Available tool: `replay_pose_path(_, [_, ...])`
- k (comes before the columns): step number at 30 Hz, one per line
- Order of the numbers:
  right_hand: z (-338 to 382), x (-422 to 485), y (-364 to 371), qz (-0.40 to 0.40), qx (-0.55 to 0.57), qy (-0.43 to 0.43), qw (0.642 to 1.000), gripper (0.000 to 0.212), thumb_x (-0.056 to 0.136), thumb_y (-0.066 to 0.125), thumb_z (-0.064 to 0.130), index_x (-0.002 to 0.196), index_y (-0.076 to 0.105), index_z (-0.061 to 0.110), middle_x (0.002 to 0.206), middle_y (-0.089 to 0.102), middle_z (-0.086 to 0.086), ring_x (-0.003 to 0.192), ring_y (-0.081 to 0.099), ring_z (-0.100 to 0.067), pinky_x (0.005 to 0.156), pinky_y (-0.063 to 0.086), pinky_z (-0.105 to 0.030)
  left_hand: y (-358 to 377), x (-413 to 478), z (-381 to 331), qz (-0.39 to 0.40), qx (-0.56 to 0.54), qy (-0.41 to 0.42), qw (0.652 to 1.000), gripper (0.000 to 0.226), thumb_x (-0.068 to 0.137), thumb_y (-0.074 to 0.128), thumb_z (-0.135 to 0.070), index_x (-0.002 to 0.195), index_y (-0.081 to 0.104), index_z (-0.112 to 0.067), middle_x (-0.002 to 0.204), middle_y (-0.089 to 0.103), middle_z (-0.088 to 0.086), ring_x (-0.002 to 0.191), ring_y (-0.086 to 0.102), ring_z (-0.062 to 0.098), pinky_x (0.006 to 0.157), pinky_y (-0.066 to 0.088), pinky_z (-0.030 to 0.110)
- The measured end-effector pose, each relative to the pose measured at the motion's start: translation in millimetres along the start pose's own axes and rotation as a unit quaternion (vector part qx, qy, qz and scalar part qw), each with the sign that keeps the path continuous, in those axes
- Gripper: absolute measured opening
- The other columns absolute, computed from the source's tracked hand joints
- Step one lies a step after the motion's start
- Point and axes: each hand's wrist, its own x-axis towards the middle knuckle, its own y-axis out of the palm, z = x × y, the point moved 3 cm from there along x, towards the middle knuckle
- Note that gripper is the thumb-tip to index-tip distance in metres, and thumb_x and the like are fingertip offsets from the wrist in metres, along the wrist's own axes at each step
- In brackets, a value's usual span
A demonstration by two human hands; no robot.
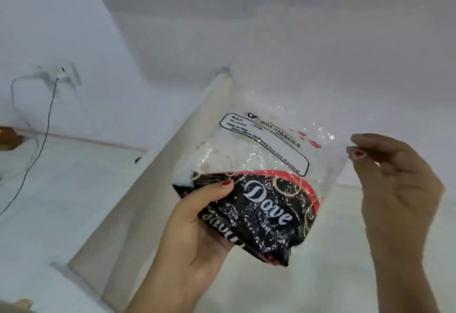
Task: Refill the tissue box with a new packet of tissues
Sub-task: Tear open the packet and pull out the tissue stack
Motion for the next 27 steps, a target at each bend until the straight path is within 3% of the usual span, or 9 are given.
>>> replay_pose_path(2, [-25,3,-16,-0.007,-0.071,0.041,0.997,0.028,0.080,0.054,0.000,0.089,0.064,0.025,0.078,0.066,0.025,0.074,0.060,0.004,0.067,0.043,-0.003,-4,17,15,-0.019,0.005,-0.015,1.000,0.010,0.050,0.062,-0.006,0.054,0.071,-0.010,0.058,0.071,0.005,0.053,0.067,0.018,0.055,0.057,0.029])
replay_pose_path(4, [-44,3,-30,0.015,-0.082,0.086,0.993,0.037,0.082,0.052,-0.005,0.085,0.065,0.030,0.077,0.069,0.020,0.071,0.064,-0.002,0.066,0.047,-0.006,-9,29,35,-0.029,0.019,-0.042,0.999,0.007,0.050,0.064,-0.009,0.054,0.069,-0.012,0.056,0.069,0.004,0.053,0.066,0.018,0.063,0.053,0.033])
replay_pose_path(8, [-79,-3,-37,0.177,-0.016,0.275,0.945,0.039,0.086,0.044,-0.013,0.078,0.067,0.018,0.066,0.073,0.009,0.045,0.064,-0.012,0.046,0.053,-0.018,-26,57,70,-0.051,0.012,-0.090,0.995,0.012,0.058,0.059,-0.019,0.065,0.064,-0.010,0.054,0.067,0.005,0.051,0.065,0.021,0.062,0.050,0.034])
replay_pose_path(11, [-98,-16,-39,0.259,-0.036,0.345,0.902,0.026,0.078,0.060,-0.012,0.078,0.071,0.012,0.062,0.073,0.004,0.038,0.056,-0.014,0.036,0.044,-0.019,-42,78,91,-0.049,0.025,-0.126,0.991,0.018,0.060,0.057,-0.023,0.071,0.062,-0.011,0.056,0.068,0.005,0.053,0.066,0.021,0.060,0.052,0.031])
replay_pose_path(15, [-120,-24,-41,0.179,-0.004,0.350,0.919,0.029,0.073,0.062,-0.016,0.064,0.067,0.011,0.059,0.066,-0.005,0.032,0.050,-0.015,0.033,0.039,-0.019,-61,107,106,-0.030,0.032,-0.152,0.987,0.022,0.065,0.055,-0.028,0.068,0.069,-0.011,0.061,0.070,0.006,0.057,0.067,0.021,0.059,0.056,0.029])
replay_pose_path(19, [-140,-25,-28,0.202,0.007,0.381,0.902,0.034,0.070,0.062,-0.021,0.079,0.070,0.012,0.062,0.070,-0.004,0.052,0.065,-0.016,0.045,0.052,-0.019,-69,140,108,0.008,0.049,-0.163,0.985,0.020,0.064,0.060,-0.024,0.074,0.070,-0.011,0.066,0.071,0.007,0.061,0.068,0.021,0.060,0.057,0.029])
replay_pose_path(24, [-170,-39,-6,0.266,-0.025,0.444,0.855,0.030,0.074,0.071,0.004,0.100,0.055,0.009,0.084,0.061,-0.006,0.066,0.060,-0.011,0.059,0.051,-0.021,-76,171,115,0.048,0.084,-0.169,0.981,0.024,0.066,0.058,-0.023,0.085,0.066,-0.011,0.071,0.071,0.007,0.065,0.067,0.022,0.061,0.055,0.030])
replay_pose_path(25, [-177,-45,-3,0.272,-0.008,0.458,0.846,0.035,0.068,0.077,0.017,0.097,0.057,0.011,0.081,0.059,-0.003,0.064,0.058,-0.010,0.056,0.050,-0.020,-78,175,118,0.052,0.098,-0.178,0.978,0.026,0.066,0.058,-0.023,0.088,0.065,-0.011,0.073,0.071,0.008,0.067,0.067,0.023,0.063,0.054,0.030])
replay_pose_path(27, [-186,-53,7,0.236,0.080,0.471,0.846,0.033,0.056,0.084,0.035,0.069,0.063,0.013,0.059,0.060,0.003,0.045,0.056,-0.005,0.040,0.045,-0.014,-86,183,127,0.052,0.123,-0.187,0.973,0.035,0.066,0.058,-0.027,0.096,0.063,-0.010,0.079,0.071,0.009,0.072,0.067,0.025,0.067,0.052,0.033])
